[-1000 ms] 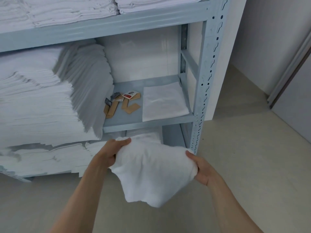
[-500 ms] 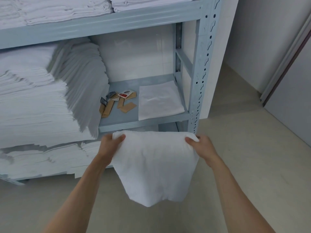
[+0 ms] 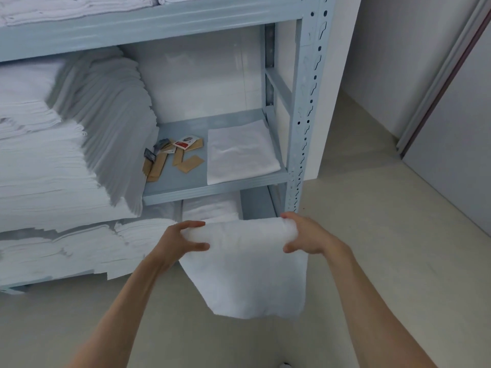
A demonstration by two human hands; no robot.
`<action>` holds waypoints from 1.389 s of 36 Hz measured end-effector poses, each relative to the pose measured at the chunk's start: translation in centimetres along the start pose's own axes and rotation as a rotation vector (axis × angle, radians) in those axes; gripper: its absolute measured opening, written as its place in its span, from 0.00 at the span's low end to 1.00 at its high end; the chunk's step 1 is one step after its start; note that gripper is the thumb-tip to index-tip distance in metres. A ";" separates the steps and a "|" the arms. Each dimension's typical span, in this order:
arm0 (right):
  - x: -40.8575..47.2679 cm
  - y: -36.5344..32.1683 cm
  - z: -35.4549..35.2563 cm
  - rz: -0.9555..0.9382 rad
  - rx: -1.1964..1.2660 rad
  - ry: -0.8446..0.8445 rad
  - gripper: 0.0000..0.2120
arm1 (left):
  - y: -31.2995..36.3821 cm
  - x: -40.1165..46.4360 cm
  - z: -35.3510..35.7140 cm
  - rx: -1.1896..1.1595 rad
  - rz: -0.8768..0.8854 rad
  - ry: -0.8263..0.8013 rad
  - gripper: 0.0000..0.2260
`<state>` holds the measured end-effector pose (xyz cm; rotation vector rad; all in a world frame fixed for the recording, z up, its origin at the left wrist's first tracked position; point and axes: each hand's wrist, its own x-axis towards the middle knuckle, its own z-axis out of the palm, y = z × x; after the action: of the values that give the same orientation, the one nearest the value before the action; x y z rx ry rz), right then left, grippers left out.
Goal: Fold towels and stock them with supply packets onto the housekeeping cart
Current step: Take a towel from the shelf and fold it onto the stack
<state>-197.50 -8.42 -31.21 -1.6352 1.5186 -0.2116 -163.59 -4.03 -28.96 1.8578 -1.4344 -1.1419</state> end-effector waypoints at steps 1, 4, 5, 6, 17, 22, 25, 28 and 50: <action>0.1 0.0 0.2 0.022 -0.041 -0.017 0.46 | -0.1 0.0 0.4 0.056 0.010 -0.006 0.27; 0.3 -0.1 0.6 0.072 -0.135 -0.044 0.48 | -0.6 0.1 2.0 0.230 0.045 -0.001 0.31; 0.4 0.0 0.7 0.083 -0.156 -0.046 0.49 | -0.7 0.1 2.5 0.285 0.049 0.006 0.32; 0.5 0.0 0.8 0.092 -0.175 -0.047 0.49 | -0.8 0.1 2.9 0.323 0.045 0.015 0.33; 2.1 1.0 0.9 0.022 -0.192 0.272 0.16 | 0.0 2.3 5.2 0.429 0.057 0.244 0.18; 2.7 0.1 -1.4 0.000 -0.323 0.319 0.19 | 1.4 2.8 4.0 0.723 0.226 0.352 0.17; 3.1 -0.8 -3.1 -0.066 -0.332 0.320 0.18 | 2.5 3.2 2.8 0.805 0.368 0.374 0.16; 3.4 -1.7 -4.1 -0.055 -0.353 0.246 0.14 | 3.0 3.7 1.6 0.835 0.343 0.252 0.20; 20.8 -22.6 -20.7 -0.215 -0.165 0.774 0.16 | 19.0 24.3 -14.7 0.442 0.500 0.606 0.11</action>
<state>-189.37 -39.10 -12.07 -1.9686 1.9457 -0.9465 -158.62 -34.12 -13.53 1.7372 -1.7032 -0.0048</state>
